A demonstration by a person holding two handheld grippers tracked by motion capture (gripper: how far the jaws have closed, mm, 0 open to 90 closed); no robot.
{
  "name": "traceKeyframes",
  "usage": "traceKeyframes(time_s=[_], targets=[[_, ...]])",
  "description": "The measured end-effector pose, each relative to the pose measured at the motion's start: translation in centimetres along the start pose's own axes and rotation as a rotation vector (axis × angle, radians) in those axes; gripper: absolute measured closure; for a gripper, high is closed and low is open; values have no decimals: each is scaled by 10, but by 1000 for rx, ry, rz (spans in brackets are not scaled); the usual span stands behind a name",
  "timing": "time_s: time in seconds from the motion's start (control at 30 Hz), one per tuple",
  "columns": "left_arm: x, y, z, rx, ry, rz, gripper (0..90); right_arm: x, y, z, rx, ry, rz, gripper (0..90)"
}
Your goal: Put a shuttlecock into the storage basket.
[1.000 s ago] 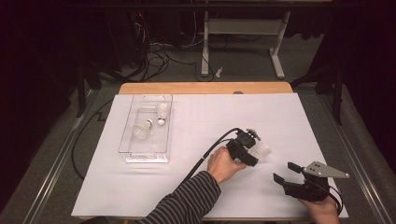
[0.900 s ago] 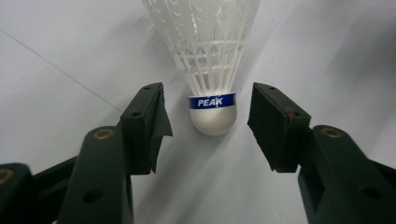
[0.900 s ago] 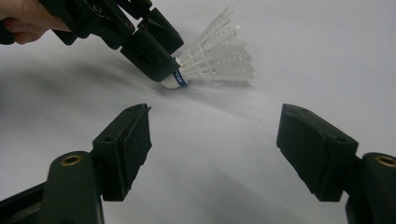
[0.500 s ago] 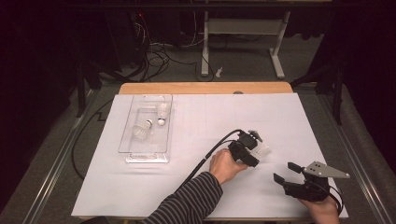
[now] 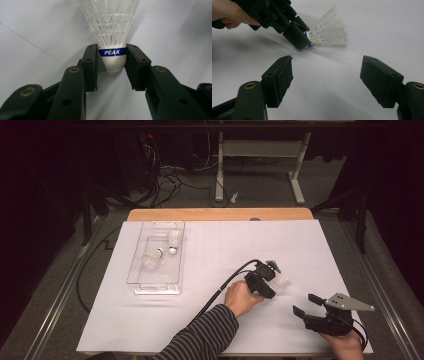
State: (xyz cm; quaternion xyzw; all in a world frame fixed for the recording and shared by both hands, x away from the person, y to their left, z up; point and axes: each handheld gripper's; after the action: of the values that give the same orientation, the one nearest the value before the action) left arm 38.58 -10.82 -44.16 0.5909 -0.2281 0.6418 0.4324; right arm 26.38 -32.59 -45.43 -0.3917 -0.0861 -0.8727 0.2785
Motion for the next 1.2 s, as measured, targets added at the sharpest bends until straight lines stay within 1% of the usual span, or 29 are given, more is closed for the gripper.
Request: traceKeyframes(time_s=[0.13,0.23,0.43,0.57,0.77,0.93,1.07,1.2], targets=[[1,-1,-1,-4,-5,4,646,0,0,0,0,0,0,266],[1,-1,-1,-1,2,9,648,0,0,0,3,-1,-1,266],[3,-2,-2,-15,-10,17,650,0,0,0,3,-2,-1,266],[6,-3,-3,-12,-3,21,650,0,0,0,3,-4,0,266],[10,-3,-5,-18,-4,20,651,0,0,0,2,-4,0,266],[12,-4,-7,-16,6,6,651,0,0,0,1,-4,-1,266],[14,-6,-10,-16,4,7,651,0,0,0,-2,-2,0,266],[16,-6,-14,-13,13,8,651,0,0,0,-1,-4,-1,266]])
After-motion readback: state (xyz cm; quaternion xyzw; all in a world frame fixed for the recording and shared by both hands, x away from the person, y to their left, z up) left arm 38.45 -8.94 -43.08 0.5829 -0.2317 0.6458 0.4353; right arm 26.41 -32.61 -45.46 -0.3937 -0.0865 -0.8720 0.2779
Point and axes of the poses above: each handheld gripper's, and its own axes: x roughly backward along the jaws, z roughly out of its top, y roughly to its right, and after that the axes turned 15 degrees about -y, right-handed
